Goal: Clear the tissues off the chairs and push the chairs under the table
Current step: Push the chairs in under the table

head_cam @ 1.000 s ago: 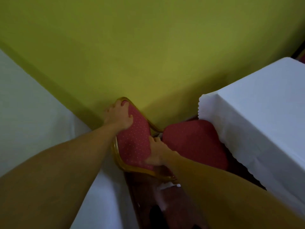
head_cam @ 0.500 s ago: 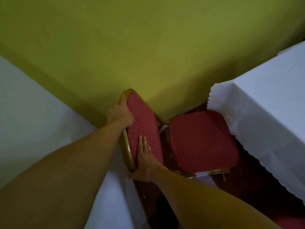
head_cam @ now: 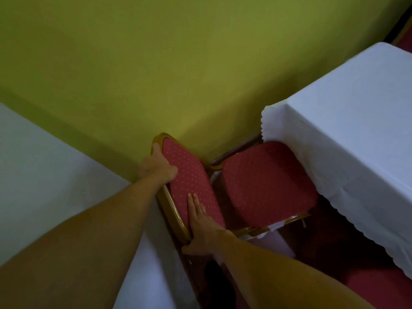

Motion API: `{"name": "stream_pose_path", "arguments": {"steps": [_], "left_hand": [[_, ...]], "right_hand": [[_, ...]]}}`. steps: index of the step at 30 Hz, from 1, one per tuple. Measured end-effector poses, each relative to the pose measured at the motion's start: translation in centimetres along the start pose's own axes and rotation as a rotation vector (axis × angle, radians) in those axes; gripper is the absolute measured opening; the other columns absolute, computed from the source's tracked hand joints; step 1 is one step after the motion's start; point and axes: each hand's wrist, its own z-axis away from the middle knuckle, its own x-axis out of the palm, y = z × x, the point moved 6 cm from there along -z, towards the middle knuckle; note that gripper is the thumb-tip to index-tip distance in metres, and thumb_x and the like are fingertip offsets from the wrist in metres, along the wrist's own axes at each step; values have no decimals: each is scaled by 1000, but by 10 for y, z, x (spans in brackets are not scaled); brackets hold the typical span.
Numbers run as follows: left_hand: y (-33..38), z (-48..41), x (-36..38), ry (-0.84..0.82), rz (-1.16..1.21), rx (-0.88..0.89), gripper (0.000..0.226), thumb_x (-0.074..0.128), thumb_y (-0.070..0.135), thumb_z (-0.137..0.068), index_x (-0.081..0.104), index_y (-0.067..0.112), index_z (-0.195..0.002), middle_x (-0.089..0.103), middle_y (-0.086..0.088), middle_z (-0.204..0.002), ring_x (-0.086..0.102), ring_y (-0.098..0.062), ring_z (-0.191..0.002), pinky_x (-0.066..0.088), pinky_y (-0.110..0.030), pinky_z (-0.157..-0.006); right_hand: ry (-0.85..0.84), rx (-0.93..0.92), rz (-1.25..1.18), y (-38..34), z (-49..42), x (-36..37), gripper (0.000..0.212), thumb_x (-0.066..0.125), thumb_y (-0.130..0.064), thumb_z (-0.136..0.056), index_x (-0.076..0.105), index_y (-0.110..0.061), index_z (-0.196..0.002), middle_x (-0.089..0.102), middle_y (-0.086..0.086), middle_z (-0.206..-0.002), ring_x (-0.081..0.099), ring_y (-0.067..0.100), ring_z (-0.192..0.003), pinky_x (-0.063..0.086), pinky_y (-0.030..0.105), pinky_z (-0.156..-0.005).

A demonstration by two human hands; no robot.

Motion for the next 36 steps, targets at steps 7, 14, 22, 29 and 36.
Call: {"name": "stream_pose_path", "arguments": {"steps": [7,14,22,29,36], "left_hand": [[32,16,-10,-8,-421,113,82,69,50,-84,27,6,-140,57,-16,-131,57,-34,-120,46,-40,-91],[52,-6,-2,-54,-625,211,93,67,52,-86,17,10,-152,28,-20,-152,44,-38,-131,45,-44,-96],[48,-44,12,-79,-650,247,91,67,63,-81,31,12,-148,22,-17,-152,38,-44,-130,43,-46,-98],[48,-28,26,-90,-874,190,102,55,83,-74,39,15,-147,16,-16,-151,41,-43,-125,45,-42,-94],[56,2,41,-107,-940,91,106,56,83,-74,33,14,-151,12,-18,-150,41,-44,-126,46,-41,-75]], "right_hand": [[55,-99,22,15,29,-23,144,69,-85,-63,-30,-31,-152,-22,-3,-166,0,30,-155,18,54,-123],[180,-71,-176,-33,-2,-53,143,71,-81,-67,-23,-20,-157,-22,1,-167,-10,29,-154,13,55,-123],[197,91,-360,-43,-15,-39,120,75,-36,-84,-19,-29,-157,-24,-6,-165,-17,28,-153,6,77,-111],[228,78,-422,-39,4,-27,109,69,-30,-87,-14,-30,-158,-21,-9,-166,-18,29,-152,-1,80,-108],[220,70,-443,-22,29,-19,113,75,-38,-84,-9,-35,-158,-17,-15,-166,-15,26,-153,-2,81,-107]]}}
